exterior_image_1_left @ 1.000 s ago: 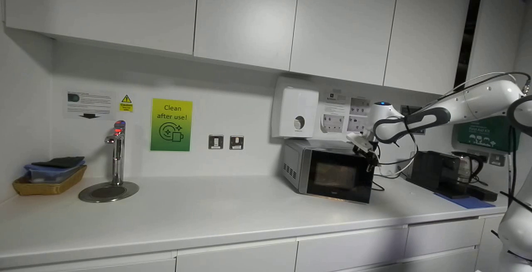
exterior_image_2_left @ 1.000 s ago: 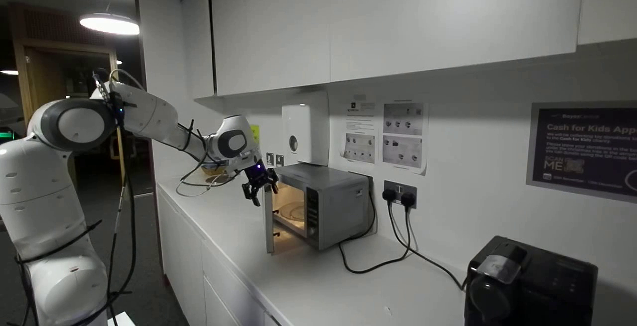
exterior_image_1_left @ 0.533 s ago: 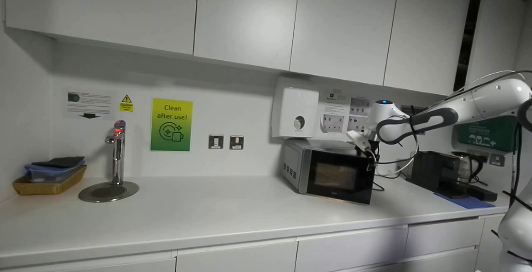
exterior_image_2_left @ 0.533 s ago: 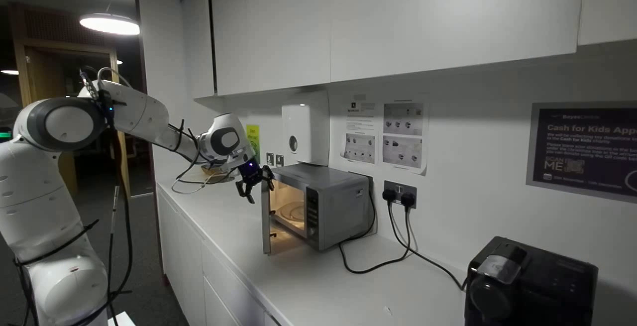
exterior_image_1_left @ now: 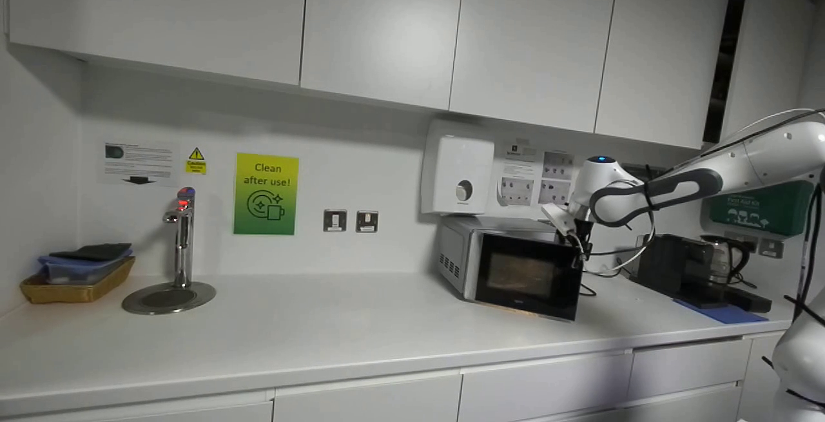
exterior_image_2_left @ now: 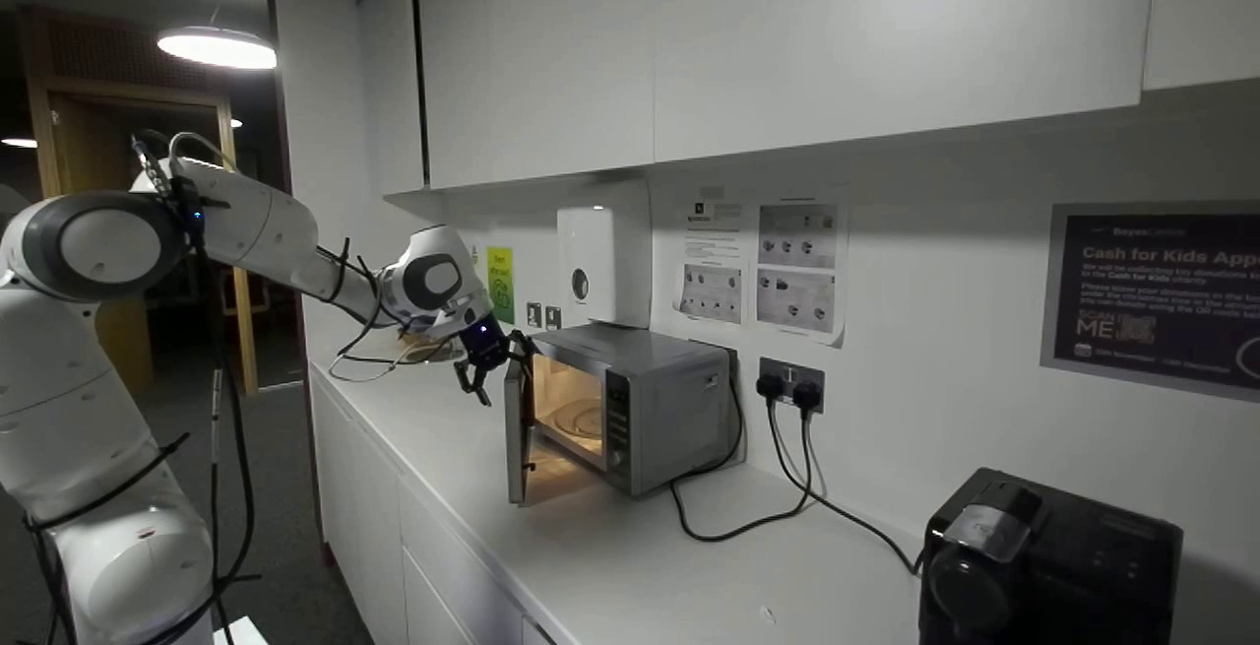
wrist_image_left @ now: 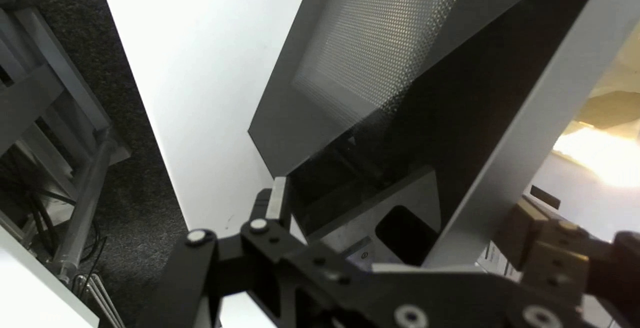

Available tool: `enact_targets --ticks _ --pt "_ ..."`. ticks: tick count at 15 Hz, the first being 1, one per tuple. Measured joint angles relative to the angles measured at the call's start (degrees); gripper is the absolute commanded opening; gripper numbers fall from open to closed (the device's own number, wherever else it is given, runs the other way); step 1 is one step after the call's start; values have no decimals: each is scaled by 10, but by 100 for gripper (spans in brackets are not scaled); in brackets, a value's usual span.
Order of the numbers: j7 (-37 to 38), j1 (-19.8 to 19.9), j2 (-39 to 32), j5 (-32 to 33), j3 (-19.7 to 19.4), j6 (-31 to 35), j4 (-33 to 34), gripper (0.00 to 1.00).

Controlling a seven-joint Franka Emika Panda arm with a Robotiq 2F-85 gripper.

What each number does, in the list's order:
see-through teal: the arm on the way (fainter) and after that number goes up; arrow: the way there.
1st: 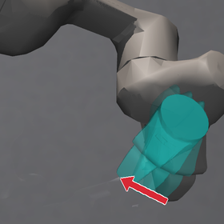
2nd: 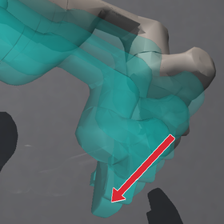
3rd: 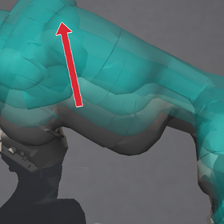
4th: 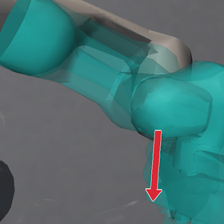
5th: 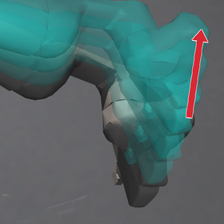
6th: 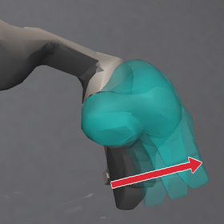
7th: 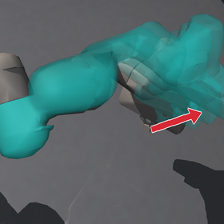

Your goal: Open the microwave door

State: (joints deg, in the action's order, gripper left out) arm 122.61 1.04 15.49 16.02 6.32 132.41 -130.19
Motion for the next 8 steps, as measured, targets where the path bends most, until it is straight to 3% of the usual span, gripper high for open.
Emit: enact_targets --ticks 8 --pt "63 0 23 0 10 6 -23 100"
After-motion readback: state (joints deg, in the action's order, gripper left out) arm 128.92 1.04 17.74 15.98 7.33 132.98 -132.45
